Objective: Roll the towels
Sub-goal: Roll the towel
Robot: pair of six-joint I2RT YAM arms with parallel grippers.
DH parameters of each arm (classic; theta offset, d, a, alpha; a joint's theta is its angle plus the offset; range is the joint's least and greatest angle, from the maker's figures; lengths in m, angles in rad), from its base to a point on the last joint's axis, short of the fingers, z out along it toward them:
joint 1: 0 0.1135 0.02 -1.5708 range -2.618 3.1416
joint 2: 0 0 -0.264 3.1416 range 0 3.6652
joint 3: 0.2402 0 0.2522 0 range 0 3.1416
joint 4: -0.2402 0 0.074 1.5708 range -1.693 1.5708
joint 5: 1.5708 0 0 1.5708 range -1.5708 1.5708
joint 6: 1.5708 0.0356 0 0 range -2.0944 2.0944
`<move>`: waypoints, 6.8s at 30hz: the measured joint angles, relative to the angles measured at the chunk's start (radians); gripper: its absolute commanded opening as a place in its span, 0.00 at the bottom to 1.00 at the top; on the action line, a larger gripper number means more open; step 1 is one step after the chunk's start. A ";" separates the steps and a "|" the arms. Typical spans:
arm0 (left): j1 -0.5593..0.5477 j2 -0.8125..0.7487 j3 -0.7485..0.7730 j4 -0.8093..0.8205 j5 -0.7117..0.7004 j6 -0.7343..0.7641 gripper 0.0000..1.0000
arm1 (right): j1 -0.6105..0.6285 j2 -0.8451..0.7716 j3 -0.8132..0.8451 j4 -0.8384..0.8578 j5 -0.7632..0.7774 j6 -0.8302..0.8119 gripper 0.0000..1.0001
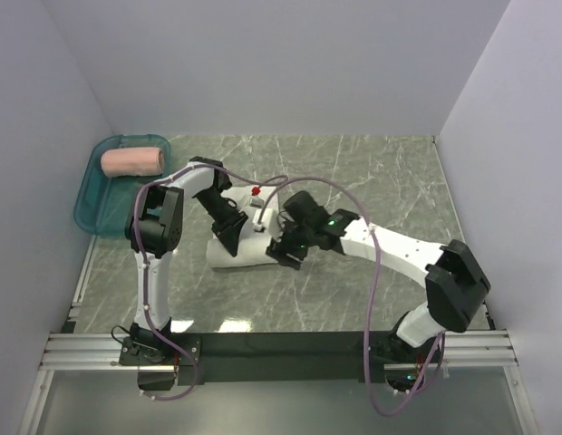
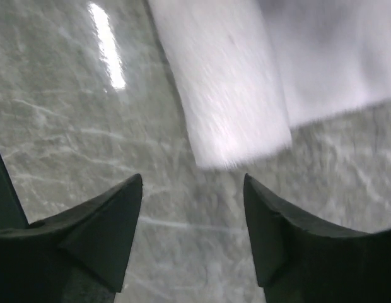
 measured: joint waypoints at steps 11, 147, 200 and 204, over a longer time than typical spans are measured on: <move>0.001 0.031 0.022 -0.039 0.006 -0.019 0.38 | 0.120 0.239 0.101 0.150 0.105 -0.114 0.74; 0.222 -0.738 -0.398 0.534 -0.013 -0.249 0.80 | 0.018 0.575 0.486 -0.307 -0.356 -0.175 0.00; -0.198 -0.567 -0.607 0.734 -0.231 0.053 0.01 | -0.618 0.392 0.500 -0.472 -0.306 -0.001 0.62; -0.186 -0.492 -0.522 0.616 -0.205 0.072 0.01 | -0.633 0.311 0.467 -0.479 -0.295 -0.011 0.60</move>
